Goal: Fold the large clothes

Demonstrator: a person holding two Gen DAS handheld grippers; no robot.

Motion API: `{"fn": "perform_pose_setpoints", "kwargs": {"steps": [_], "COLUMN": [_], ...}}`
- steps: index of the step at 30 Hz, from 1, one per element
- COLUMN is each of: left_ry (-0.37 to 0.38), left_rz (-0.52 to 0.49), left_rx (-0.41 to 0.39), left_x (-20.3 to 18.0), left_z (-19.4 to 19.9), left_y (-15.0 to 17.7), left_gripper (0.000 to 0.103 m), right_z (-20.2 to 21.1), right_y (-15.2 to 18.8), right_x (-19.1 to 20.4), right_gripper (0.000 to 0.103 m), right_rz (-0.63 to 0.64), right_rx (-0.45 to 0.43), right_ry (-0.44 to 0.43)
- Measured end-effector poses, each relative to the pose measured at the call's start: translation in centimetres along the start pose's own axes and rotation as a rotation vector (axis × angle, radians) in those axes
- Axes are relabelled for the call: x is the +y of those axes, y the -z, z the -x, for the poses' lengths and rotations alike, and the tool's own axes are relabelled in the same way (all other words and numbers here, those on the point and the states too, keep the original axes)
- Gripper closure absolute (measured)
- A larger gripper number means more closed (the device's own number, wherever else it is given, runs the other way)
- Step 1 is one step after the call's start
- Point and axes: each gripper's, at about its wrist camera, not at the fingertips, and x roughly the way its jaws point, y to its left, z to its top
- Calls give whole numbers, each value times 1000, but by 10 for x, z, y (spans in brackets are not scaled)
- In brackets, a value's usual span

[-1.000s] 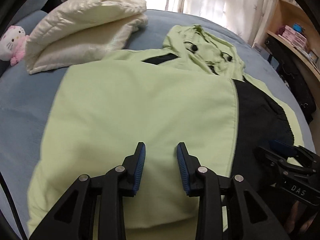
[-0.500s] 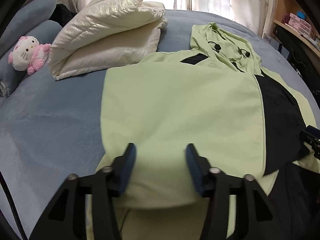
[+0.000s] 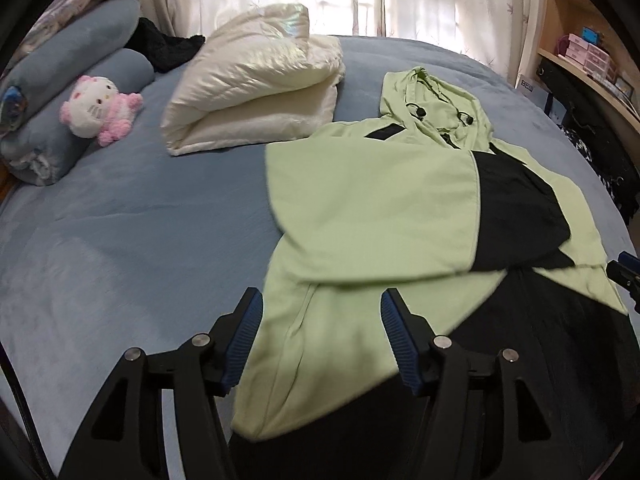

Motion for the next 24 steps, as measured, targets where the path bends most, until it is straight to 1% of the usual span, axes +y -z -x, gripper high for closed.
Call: {"fn": "perform_pose_setpoints", "kwargs": {"steps": [5, 8, 10, 12, 15, 18, 24], "left_ry": [-4, -2, 0, 3, 5, 13, 67], "left_rz": [-6, -10, -11, -8, 6, 31, 91], "left_rx": [-17, -24, -28, -32, -18, 5, 52], "left_x": [13, 21, 25, 30, 40, 52, 71], "left_z": [44, 68, 81, 92, 102, 108, 109], "left_y": [30, 49, 63, 76, 96, 115, 145], "left_gripper": [39, 37, 32, 30, 30, 30, 30], "right_z": [40, 61, 71, 80, 88, 93, 102], "right_y": [31, 51, 62, 77, 95, 113, 142], "right_x": [4, 1, -3, -10, -22, -39, -78], "right_gripper": [49, 49, 49, 49, 49, 49, 49], "right_rz": [14, -6, -23, -50, -85, -121, -221], "right_rx": [-15, -27, -28, -22, -11, 2, 15], "right_ry": [-17, -53, -72, -97, -107, -95, -78]}}
